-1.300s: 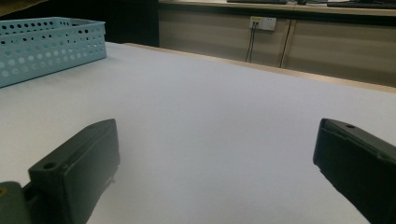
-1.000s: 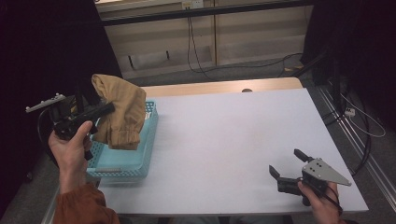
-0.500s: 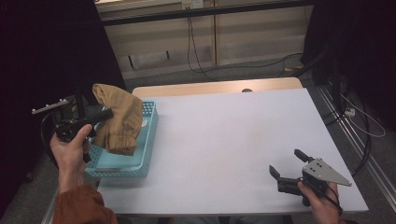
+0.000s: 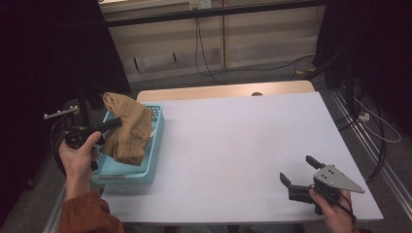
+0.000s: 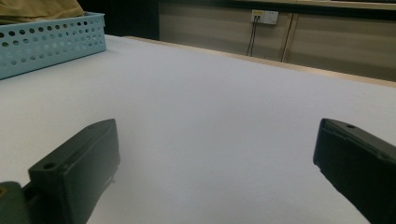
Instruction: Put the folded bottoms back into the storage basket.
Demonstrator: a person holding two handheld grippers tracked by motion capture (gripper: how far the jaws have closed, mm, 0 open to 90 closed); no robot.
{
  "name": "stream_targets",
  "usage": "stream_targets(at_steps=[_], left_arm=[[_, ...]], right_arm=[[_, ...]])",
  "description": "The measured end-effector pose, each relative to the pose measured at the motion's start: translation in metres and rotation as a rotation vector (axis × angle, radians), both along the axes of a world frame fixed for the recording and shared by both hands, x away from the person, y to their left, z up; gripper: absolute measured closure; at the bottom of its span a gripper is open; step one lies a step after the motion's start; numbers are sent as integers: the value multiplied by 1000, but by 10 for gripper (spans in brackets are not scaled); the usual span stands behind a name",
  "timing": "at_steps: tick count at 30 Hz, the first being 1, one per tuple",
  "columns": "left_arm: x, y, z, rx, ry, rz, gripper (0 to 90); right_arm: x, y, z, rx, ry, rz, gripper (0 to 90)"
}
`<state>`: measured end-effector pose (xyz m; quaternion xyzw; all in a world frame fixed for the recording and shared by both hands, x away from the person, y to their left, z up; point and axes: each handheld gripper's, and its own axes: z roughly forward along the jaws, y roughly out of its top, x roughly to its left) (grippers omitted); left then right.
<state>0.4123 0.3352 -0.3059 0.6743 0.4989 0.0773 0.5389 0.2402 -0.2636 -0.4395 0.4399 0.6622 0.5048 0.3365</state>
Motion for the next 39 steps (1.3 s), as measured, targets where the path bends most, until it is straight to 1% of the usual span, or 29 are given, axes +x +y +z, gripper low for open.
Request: stream_targets(at_steps=[4, 6, 13, 14, 15, 17, 18, 19, 21, 22, 24, 26, 28, 30, 32, 34, 37, 39], left_arm=[[1, -2, -1, 4, 5, -11, 870], [2, -3, -4, 3, 11, -10, 869], [9, -8, -12, 22, 30, -22, 870], [10, -9, -13, 22, 38, -24, 870], [10, -9, -15, 25, 32, -23, 870], [12, -9, -18, 11, 25, -25, 869], [13, -8, -20, 13, 25, -21, 869], [14, -7, -22, 14, 31, -15, 870], [15, -6, -25, 13, 37, -24, 870], [15, -7, -26, 11, 47, -25, 870], [17, -8, -27, 10, 44, -23, 870], [17, -8, -28, 12, 51, -24, 870], [18, -7, -30, 0, 56, -32, 870], [19, -7, -32, -13, 52, -28, 870], [19, -7, -33, -5, 57, -24, 870], [20, -7, -35, -11, 63, -25, 869], [22, -7, -39, -7, 72, -29, 869], [23, -7, -42, -25, 83, -31, 869]], right_arm=[[0, 0, 0, 0, 4, 2, 4], [0, 0, 0, 0, 5, 3, 4], [0, 0, 0, 0, 4, 4, 4], [0, 0, 0, -1, 3, 5, 4], [0, 0, 0, -1, 4, 5, 4], [0, 0, 0, 0, 5, 5, 4], [0, 0, 0, 0, 4, 5, 4], [0, 0, 0, -1, 3, 6, 4], [0, 0, 0, -2, 1, 7, 4], [0, 0, 0, -1, 1, 8, 4], [0, 0, 0, -2, 2, 9, 4], [0, 0, 0, -2, 2, 9, 4], [0, 0, 0, -1, 2, 10, 4], [0, 0, 0, -2, 2, 13, 4], [1, 0, 0, -2, 5, 13, 4], [0, 1, 0, -4, 3, 16, 4], [0, 1, 0, -1, 4, 13, 4], [1, 0, 0, -1, 6, 17, 5]])
